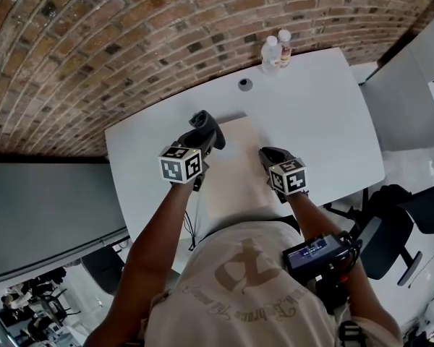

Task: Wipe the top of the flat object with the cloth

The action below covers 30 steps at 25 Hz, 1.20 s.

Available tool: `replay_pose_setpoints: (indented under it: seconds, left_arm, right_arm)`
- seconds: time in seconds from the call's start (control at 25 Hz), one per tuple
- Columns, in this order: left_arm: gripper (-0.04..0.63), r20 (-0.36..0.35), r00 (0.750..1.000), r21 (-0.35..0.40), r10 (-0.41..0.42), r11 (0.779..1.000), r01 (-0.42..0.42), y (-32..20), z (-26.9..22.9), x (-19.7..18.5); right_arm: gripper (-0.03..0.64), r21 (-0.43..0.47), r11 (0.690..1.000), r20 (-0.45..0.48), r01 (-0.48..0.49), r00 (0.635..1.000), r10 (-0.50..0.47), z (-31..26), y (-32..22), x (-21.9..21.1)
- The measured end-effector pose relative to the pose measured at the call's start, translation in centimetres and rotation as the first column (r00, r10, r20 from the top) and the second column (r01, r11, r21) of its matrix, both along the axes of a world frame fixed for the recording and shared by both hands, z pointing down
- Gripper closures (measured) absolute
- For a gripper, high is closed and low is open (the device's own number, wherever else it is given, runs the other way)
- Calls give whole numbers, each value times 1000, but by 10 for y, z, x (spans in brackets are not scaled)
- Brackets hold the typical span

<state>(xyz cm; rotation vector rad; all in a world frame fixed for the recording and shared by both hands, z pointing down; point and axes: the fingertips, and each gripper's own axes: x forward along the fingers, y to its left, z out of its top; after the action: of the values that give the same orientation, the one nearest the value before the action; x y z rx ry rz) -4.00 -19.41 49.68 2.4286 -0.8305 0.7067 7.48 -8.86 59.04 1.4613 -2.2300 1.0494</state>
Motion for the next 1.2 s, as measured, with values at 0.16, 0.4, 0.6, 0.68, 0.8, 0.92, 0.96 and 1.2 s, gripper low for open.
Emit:
replay_pose_setpoints:
  seconds: [0.16,0.4,0.6,0.68,0.8,0.92,0.96,1.2]
  left_arm:
    - [483,18,998,-10,55,998,-55,-20,12,24]
    - [483,59,992,-49,107,993,-104,-43,36,51]
    - [483,85,991,-81,108,991,-102,-61,53,68]
    - [483,97,987,-95,126,989,-117,-66,60,75]
    - [483,104,984,-111,147,984,-136,-75,69,88]
    - [483,100,984,-134,146,982,-132,-85,76,100]
    - [483,102,984,-147,144,981,-128,-87,79,103]
    - [483,130,985,-242,115,967,-81,-91,107,118]
  right_arm:
    - [526,-35,999,16,-3,1000,3,9,0,-3]
    - [489,-111,994,41,21,999,-16,19,3,-11]
    - [489,-153,987,39,55,998,-50,23,5,-16]
    - [489,-155,987,55,36,998,-28,24,8,-16]
    - [488,-147,989,72,24,997,-13,24,7,-15]
    - [486,-148,988,77,36,997,-25,29,4,-14]
    - [486,-152,988,77,39,997,-28,31,5,-14]
    - [483,-131,991,69,36,997,-27,28,6,-14]
